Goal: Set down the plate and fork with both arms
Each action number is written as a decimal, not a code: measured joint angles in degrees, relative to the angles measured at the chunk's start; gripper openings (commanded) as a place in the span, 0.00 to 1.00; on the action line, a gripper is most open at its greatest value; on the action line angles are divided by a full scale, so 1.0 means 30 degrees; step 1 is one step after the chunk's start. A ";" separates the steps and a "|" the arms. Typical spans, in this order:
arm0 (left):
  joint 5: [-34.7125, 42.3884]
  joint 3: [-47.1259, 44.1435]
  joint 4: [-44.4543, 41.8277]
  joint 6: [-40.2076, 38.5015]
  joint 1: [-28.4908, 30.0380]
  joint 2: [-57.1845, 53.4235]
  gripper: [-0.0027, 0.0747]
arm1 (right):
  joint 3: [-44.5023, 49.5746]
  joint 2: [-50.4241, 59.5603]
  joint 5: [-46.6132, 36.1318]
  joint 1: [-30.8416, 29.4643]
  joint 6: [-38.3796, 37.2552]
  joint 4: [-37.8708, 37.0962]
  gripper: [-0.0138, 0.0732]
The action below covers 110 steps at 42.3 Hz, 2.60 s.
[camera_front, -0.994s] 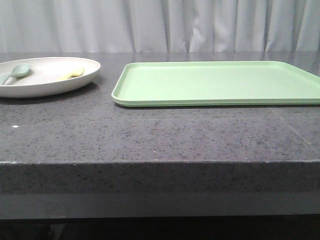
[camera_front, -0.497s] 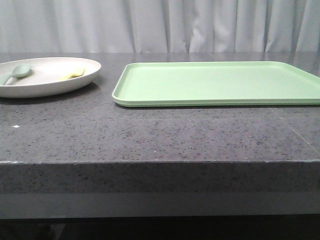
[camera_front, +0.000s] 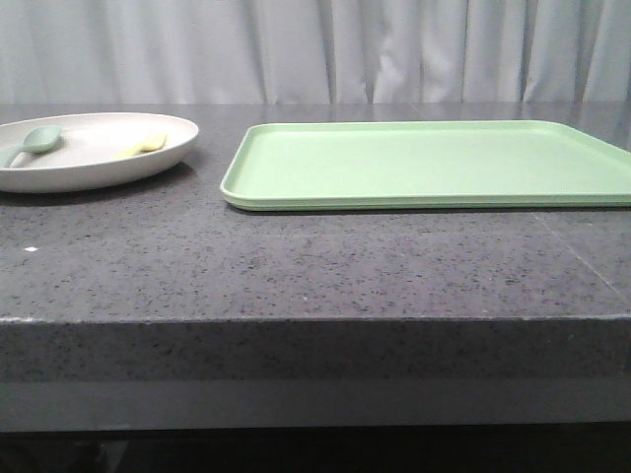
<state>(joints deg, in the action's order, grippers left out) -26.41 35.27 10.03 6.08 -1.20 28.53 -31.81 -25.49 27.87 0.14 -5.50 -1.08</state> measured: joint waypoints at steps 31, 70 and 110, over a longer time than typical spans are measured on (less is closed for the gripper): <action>0.0560 0.0000 -0.1936 0.0000 0.0000 0.0069 0.83 | 0.0000 0.0000 -0.0076 0.0000 0.0000 -0.0358 0.80; -0.5738 0.4505 -0.3617 0.0000 0.0000 0.3941 0.70 | 0.0000 0.0000 -0.0076 0.0000 0.0033 -0.0358 0.80; -1.0308 1.6380 0.6884 0.5009 0.6326 2.3479 0.70 | 0.0000 0.0000 -0.0042 0.0000 0.0033 -0.0394 0.80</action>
<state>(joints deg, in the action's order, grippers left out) -57.33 84.41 30.68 21.11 17.78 98.97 -31.81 -25.49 27.74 0.14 -5.40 -2.26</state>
